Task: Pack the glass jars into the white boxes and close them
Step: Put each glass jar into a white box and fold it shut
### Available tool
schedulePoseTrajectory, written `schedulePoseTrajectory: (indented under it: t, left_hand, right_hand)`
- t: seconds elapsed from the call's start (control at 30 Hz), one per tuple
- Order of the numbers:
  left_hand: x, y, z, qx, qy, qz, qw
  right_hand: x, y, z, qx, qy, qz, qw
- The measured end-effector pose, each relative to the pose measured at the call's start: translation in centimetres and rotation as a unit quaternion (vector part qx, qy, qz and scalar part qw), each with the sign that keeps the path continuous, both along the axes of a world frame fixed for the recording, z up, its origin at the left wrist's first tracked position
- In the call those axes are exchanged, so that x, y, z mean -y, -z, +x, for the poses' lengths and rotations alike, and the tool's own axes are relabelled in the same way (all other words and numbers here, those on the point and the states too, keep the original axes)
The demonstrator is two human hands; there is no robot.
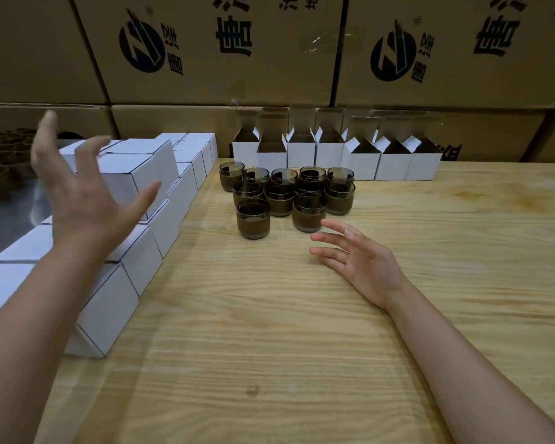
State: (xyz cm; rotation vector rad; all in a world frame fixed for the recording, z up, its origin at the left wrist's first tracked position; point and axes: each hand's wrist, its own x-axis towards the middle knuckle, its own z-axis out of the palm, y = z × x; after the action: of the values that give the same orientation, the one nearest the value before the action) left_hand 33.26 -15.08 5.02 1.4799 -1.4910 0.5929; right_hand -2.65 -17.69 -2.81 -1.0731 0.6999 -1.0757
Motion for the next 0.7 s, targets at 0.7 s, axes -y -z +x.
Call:
schedulePoseTrajectory:
  t: [0.7]
  left_hand:
    - [2.0,9.8,-13.7,-0.047,0.081,0.331,0.939]
  right_hand:
    - [-0.1,0.1,2.5,-0.193,0.112,-0.146,0.964]
